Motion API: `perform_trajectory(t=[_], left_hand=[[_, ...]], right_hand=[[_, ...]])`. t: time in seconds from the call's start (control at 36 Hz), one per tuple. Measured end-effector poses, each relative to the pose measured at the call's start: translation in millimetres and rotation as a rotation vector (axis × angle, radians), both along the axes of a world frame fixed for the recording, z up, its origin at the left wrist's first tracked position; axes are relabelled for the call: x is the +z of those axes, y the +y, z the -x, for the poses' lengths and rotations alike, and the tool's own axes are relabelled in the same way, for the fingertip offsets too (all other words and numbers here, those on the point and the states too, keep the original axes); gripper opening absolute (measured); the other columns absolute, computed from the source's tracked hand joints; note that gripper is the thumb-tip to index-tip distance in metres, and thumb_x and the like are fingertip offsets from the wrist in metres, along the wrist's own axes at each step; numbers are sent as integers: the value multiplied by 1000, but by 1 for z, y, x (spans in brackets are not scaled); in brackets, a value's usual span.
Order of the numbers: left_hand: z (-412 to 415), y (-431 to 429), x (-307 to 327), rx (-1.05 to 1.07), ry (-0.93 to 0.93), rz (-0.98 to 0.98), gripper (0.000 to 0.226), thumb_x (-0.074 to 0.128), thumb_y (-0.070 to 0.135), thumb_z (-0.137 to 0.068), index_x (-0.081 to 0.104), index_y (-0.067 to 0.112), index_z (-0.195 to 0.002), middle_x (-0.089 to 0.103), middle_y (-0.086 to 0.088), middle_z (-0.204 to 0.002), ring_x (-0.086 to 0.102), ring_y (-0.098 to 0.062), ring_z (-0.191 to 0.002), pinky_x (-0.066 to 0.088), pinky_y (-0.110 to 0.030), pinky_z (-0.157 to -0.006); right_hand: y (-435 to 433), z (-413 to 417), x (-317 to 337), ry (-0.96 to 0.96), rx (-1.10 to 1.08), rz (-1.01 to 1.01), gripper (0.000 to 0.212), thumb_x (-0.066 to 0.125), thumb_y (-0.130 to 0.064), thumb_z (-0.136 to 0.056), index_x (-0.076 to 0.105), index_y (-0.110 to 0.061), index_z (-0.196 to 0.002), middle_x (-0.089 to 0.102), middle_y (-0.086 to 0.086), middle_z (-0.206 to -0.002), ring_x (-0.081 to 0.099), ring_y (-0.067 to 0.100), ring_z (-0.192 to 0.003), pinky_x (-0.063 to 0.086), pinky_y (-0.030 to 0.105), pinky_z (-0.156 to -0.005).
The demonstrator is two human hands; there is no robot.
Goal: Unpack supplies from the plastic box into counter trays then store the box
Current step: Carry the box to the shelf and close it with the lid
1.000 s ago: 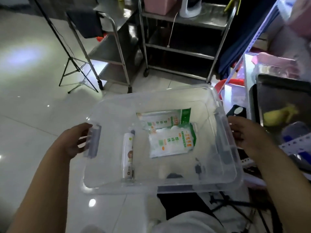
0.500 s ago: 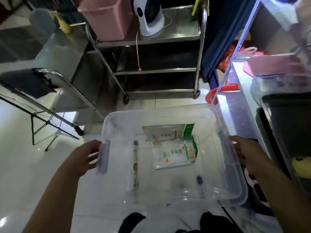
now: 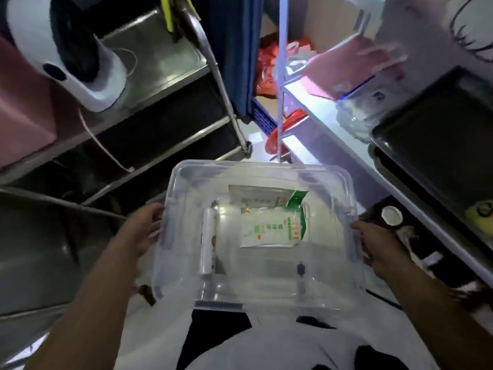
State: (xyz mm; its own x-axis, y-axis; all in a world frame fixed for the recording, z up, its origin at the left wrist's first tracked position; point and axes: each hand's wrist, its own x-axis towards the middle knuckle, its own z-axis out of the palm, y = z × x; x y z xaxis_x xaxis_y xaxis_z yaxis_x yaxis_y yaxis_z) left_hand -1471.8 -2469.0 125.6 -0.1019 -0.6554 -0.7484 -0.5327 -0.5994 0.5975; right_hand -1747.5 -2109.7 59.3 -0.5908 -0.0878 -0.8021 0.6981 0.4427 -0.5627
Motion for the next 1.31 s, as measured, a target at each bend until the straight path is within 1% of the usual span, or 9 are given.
perform_trajectory(t=[0.14,0.31,0.39,0.53,0.69,0.89,1.06,1.22,1.31], left_hand=[[81,-101,-70,-212,-56,-28,19,61,23,-84,57,19,-66,47,1,-65,42,-13,-55,31,-24,-52],[151,-173,-185,-395,-93,-56,9,63,17,-83,65,13,-75,57,-5,-71,52,-17,-60,38,-27,-59],[178,-193,-252,-517,-110,-33,10,63,22,-83,67,15,-77,63,-1,-73,55,-16,-61,40,-26,-55],[216,-212,-361,-657,-105,-4,21,62,21,-79,74,12,-94,71,-8,-98,65,-24,-86,52,-36,-77],[255,-217,-467,-731,-159,44,17,61,25,-69,67,14,-79,62,-8,-89,54,-18,-69,40,-31,-59],[299,-230,-564,-908,-141,53,6,61,19,-81,63,15,-85,57,-4,-84,55,-20,-74,45,-32,-66],[307,-236,-588,-957,-120,62,7,59,17,-88,61,15,-82,53,-1,-75,52,-15,-66,45,-30,-63],[315,-231,-587,-1150,-200,349,10,62,15,-88,64,6,-86,49,-13,-70,48,-28,-62,43,-35,-69],[339,-209,-582,-1342,-268,770,33,69,15,-82,65,4,-112,65,-24,-101,62,-38,-92,50,-41,-81]], right_hand=[[-43,-23,-36,-66,-223,-105,25,66,-30,-84,68,-14,-104,63,10,-93,57,28,-80,41,33,-67],[-92,-47,-102,-254,-469,-239,35,68,-30,-83,61,-14,-113,60,14,-111,59,29,-90,47,36,-70],[-108,-52,-152,-295,-524,-269,38,65,-29,-86,61,-13,-119,60,13,-115,58,31,-97,48,40,-81],[-127,-45,-249,-295,-556,-294,27,63,-25,-86,60,-13,-110,59,15,-113,56,31,-94,45,41,-82],[-135,-34,-363,-242,-569,-237,15,62,-25,-87,62,-14,-97,61,13,-103,60,30,-93,49,39,-81],[-123,-25,-476,-91,-533,-208,6,68,-17,-83,65,-12,-83,61,10,-77,57,24,-65,45,29,-59],[-111,-22,-536,160,-412,-231,13,76,-10,-76,67,-19,-71,67,7,-66,60,23,-53,48,31,-57],[-101,-27,-555,316,-326,-229,7,80,-19,-69,74,-18,-69,68,8,-54,60,26,-47,48,39,-56],[-100,-28,-555,338,-317,-239,11,82,-23,-67,73,-18,-70,67,8,-53,59,26,-47,52,43,-60]])
